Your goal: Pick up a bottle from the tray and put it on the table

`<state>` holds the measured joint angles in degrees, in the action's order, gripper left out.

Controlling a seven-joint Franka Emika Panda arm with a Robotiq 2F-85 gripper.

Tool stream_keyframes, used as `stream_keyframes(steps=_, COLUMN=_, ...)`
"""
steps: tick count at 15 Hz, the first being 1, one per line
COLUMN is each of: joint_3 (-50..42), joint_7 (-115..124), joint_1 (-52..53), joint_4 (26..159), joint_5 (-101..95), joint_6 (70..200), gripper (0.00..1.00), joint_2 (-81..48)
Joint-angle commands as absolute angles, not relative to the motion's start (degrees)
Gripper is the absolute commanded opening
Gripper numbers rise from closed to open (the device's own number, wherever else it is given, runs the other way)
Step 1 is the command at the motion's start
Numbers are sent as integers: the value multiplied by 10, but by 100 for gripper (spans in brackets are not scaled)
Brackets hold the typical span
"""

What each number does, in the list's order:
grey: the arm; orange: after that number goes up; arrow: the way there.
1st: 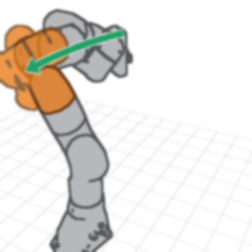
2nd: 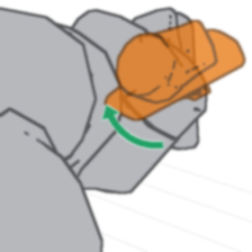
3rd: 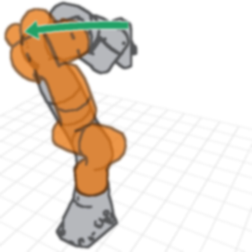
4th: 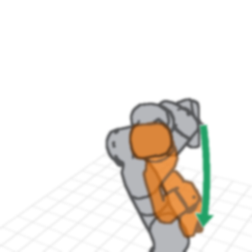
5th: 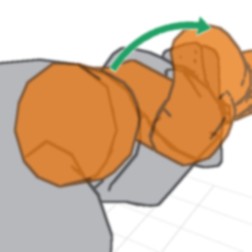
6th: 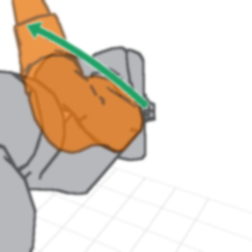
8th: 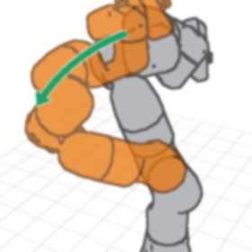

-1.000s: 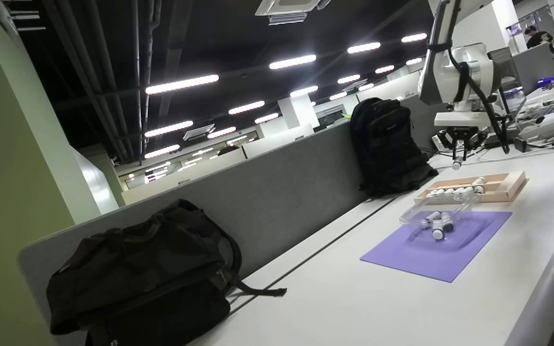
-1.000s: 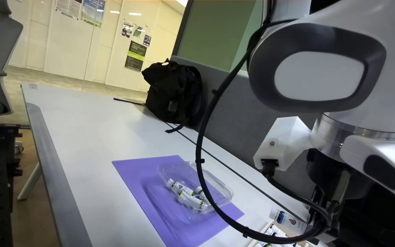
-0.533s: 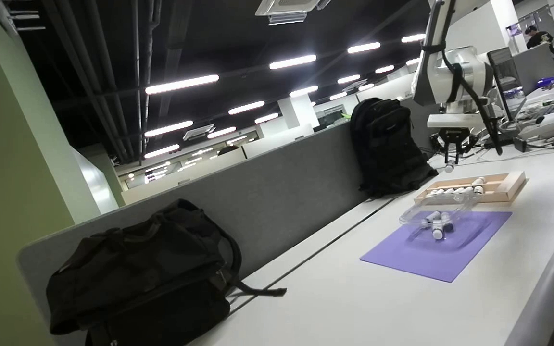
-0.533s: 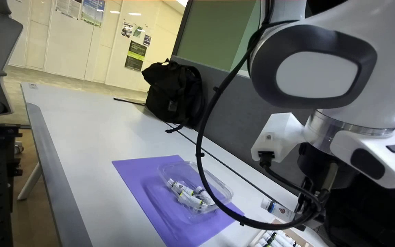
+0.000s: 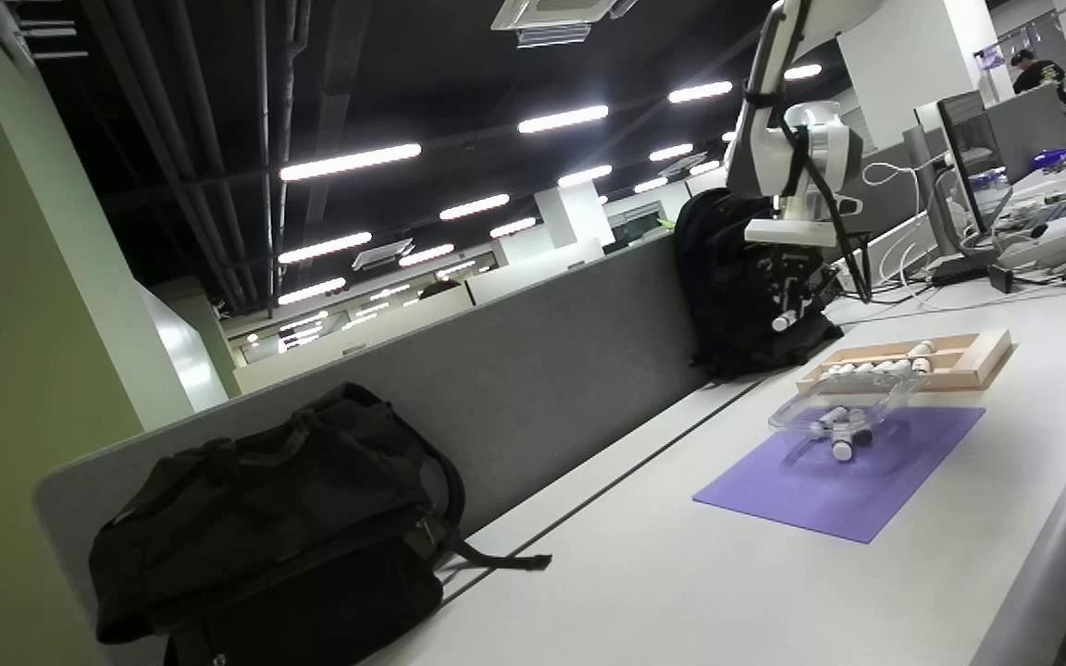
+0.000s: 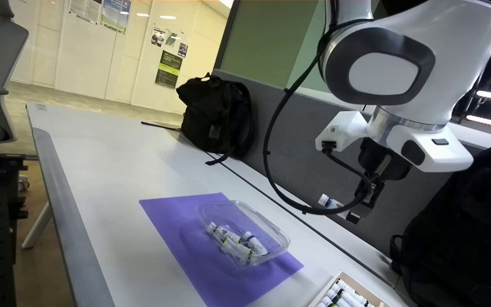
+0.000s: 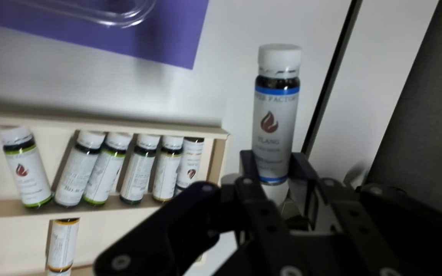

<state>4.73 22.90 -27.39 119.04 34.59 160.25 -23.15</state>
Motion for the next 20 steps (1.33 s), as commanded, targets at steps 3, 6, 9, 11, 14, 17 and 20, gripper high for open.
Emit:
stream_keyframes(steps=3, joint_3=-59, joint_7=422, joint_1=-136, joint_4=1059, joint_5=344, joint_6=1529, gripper=7, joint_2=-306)
stream_keyframes(steps=6, joint_3=-82, joint_7=488, joint_1=-96, joint_4=1020, joint_5=326, joint_6=1524, gripper=7, joint_2=-343)
stream_keyframes(steps=9, joint_3=-92, joint_7=516, joint_1=-76, joint_4=995, joint_5=303, joint_6=1524, gripper=7, joint_2=-377)
stream_keyframes(steps=11, joint_3=-94, joint_7=529, joint_1=-73, joint_4=983, joint_5=288, joint_6=1520, gripper=7, joint_2=-397)
stream_keyframes(steps=14, joint_3=-87, joint_7=532, joint_1=-77, joint_4=978, joint_5=277, joint_6=1511, gripper=7, joint_2=-422)
stream_keyframes(steps=17, joint_3=-88, joint_7=538, joint_1=-74, joint_4=973, joint_5=269, joint_6=1492, gripper=7, joint_2=-440)
stream_keyframes(steps=20, joint_3=-89, joint_7=543, joint_1=-74, joint_4=969, joint_5=267, joint_6=1487, gripper=7, joint_2=-453)
